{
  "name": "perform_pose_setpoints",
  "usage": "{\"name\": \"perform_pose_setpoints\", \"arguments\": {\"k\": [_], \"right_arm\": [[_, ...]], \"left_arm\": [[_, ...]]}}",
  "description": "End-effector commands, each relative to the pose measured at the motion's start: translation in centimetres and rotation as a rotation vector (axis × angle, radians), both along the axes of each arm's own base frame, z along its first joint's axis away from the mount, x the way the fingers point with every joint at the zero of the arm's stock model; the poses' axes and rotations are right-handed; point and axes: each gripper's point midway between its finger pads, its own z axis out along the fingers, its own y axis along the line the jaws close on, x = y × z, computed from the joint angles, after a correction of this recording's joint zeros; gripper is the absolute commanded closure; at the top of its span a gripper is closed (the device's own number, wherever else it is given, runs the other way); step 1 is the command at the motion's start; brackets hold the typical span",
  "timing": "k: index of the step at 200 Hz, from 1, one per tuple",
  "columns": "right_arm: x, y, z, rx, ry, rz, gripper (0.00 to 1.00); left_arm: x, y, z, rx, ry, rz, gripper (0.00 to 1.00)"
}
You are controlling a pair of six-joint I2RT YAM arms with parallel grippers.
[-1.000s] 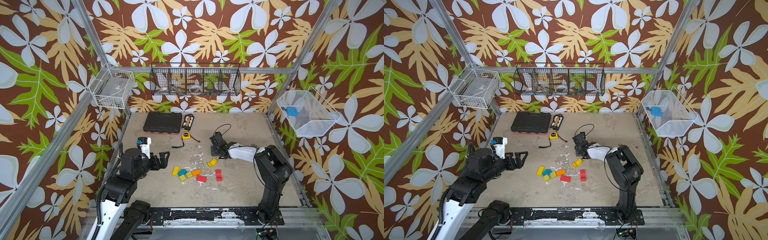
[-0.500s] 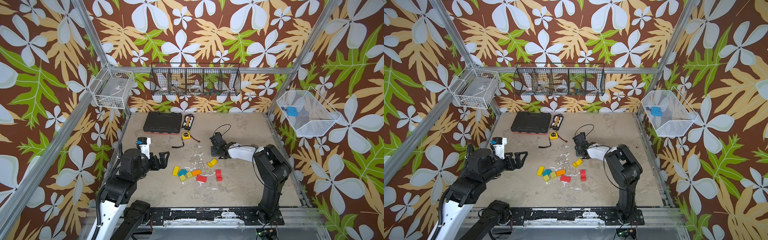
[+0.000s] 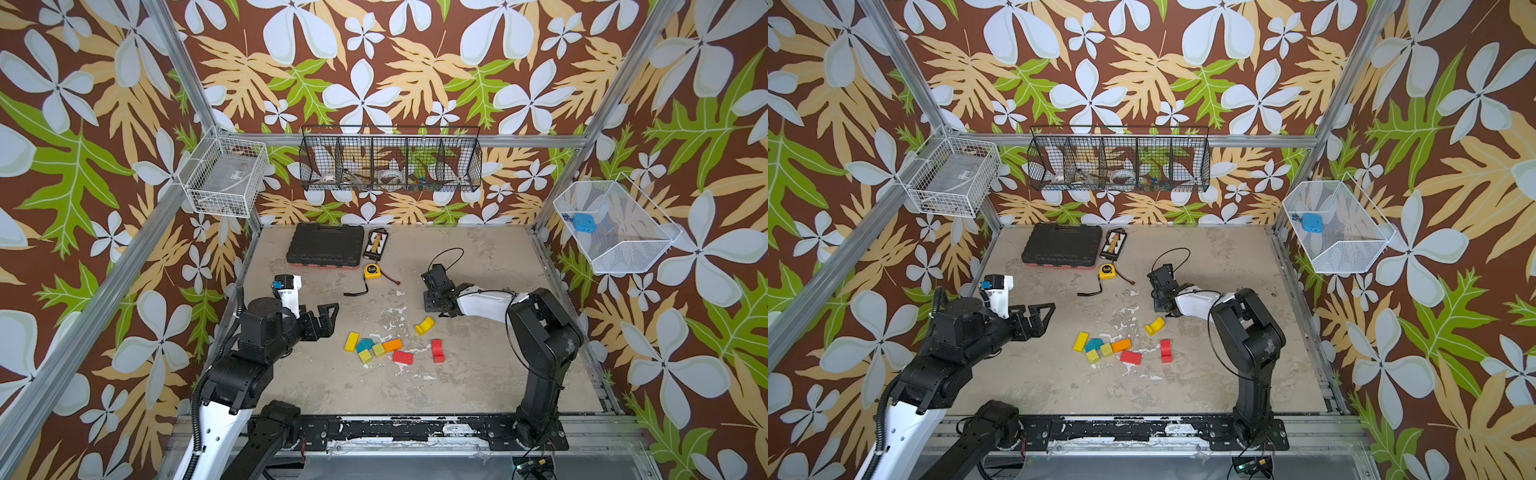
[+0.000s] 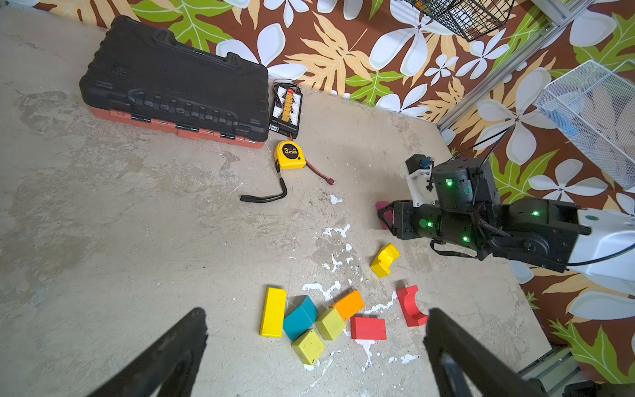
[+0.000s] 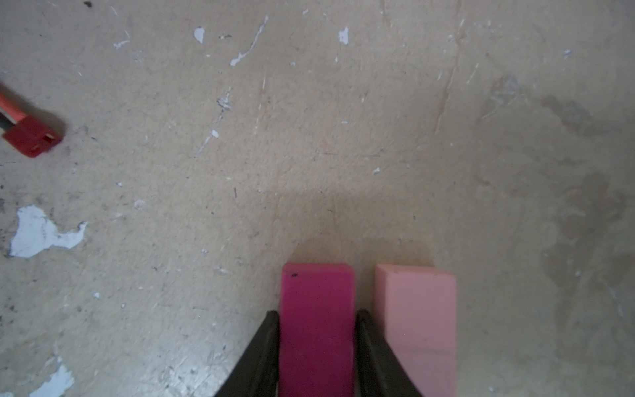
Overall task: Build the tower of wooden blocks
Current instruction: 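Release the magenta block next to the pink block and raise the right gripper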
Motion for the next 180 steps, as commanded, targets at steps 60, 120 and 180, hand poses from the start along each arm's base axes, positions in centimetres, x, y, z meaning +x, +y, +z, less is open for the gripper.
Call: {"name": "perform_pose_setpoints", "arguments": {"k": [60, 120, 180], "right_arm": [[-0.3, 0.0, 3.2, 0.043, -0.048, -0.003, 0.57], [-0.3, -1.9, 3.0, 0.016, -0.064, -0.056, 0.23], [0.3, -1.6, 0.5, 0.059, -0.002, -0.041, 0.20]], "left_arm": [[0.0, 0.1, 0.3, -0.004, -0.007, 0.008, 0.00], [0.0, 0.1, 0.4, -0.005, -0.011, 0.009, 0.00], [0.0, 0.1, 0.4, -0.005, -0.012, 0.009, 0.00]]}}
